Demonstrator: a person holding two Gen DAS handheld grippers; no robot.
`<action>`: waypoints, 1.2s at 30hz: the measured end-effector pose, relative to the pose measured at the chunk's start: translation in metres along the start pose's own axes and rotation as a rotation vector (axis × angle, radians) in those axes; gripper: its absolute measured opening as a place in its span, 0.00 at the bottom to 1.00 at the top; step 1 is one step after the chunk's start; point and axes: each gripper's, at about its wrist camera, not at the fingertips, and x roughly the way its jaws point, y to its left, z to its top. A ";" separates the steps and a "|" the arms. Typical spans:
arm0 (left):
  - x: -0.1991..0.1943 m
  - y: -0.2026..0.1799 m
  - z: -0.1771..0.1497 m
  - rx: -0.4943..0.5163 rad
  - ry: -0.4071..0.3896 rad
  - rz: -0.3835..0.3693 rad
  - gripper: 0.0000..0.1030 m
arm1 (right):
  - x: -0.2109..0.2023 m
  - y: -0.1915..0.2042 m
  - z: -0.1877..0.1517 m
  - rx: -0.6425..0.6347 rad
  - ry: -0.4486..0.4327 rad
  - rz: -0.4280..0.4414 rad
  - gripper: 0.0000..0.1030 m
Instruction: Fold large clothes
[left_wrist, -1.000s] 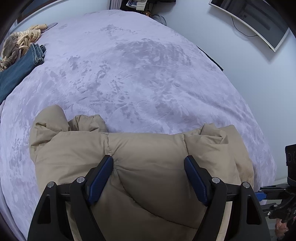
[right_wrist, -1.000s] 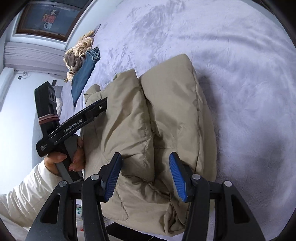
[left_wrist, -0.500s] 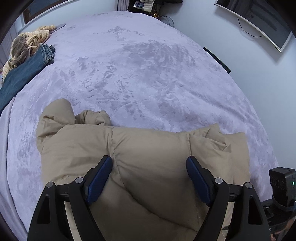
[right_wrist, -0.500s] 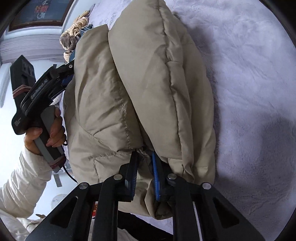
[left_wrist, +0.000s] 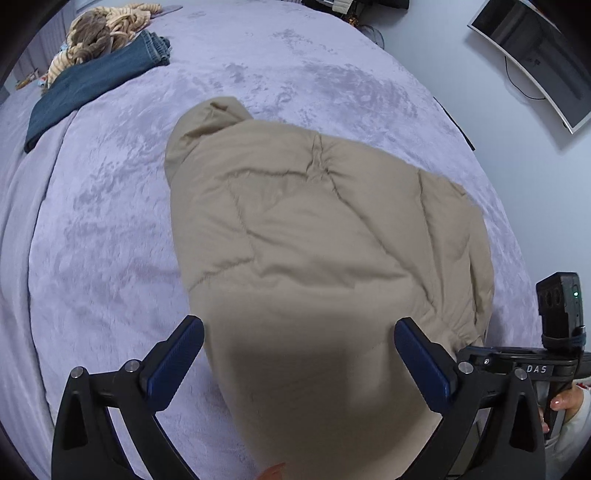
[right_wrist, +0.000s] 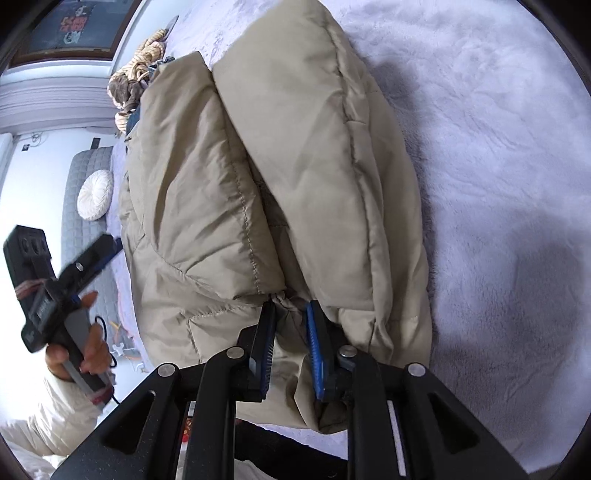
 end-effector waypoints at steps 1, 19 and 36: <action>0.001 0.003 -0.005 -0.017 0.009 -0.005 1.00 | -0.003 0.008 -0.002 -0.019 -0.012 -0.029 0.21; -0.007 0.035 -0.026 -0.045 0.033 -0.041 1.00 | -0.053 0.056 -0.025 0.018 -0.264 -0.217 0.78; 0.019 0.052 0.007 -0.238 0.028 -0.104 1.00 | -0.058 0.016 0.054 -0.006 -0.135 -0.103 0.80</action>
